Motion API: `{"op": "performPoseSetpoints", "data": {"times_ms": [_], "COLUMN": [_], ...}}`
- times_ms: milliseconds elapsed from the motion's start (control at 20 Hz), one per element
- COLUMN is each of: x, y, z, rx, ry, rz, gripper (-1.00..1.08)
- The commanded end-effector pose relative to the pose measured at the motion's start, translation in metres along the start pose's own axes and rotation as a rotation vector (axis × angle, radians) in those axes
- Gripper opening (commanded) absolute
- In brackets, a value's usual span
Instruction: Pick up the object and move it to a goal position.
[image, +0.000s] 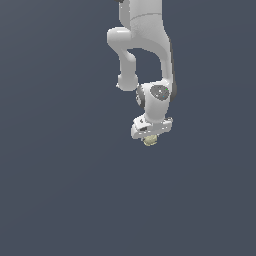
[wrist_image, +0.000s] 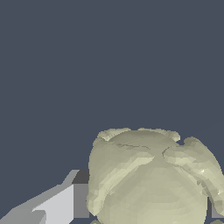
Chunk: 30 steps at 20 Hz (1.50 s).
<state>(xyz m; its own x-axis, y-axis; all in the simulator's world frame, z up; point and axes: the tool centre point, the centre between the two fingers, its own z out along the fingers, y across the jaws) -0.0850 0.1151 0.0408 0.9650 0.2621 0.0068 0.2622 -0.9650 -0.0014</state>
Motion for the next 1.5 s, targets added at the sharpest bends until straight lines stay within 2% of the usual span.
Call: {"op": "performPoseSetpoints", "data": {"times_ms": [0, 200, 450, 1050, 1450], "x": [0.004, 0.018, 0.045, 0.122, 0.161], "y": [0.001, 0.003, 0.006, 0.01, 0.01], "z": [-0.002, -0.007, -0.018, -0.071, -0.115], "rx": [0.003, 0.012, 0.031, 0.093, 0.133], "ry": [0.013, 0.057, 0.143, 0.42, 0.591], "rz": [-0.006, -0.028, -0.07, -0.203, -0.284], "gripper": [-1.0, -1.0, -1.0, -1.0, -1.0]}}
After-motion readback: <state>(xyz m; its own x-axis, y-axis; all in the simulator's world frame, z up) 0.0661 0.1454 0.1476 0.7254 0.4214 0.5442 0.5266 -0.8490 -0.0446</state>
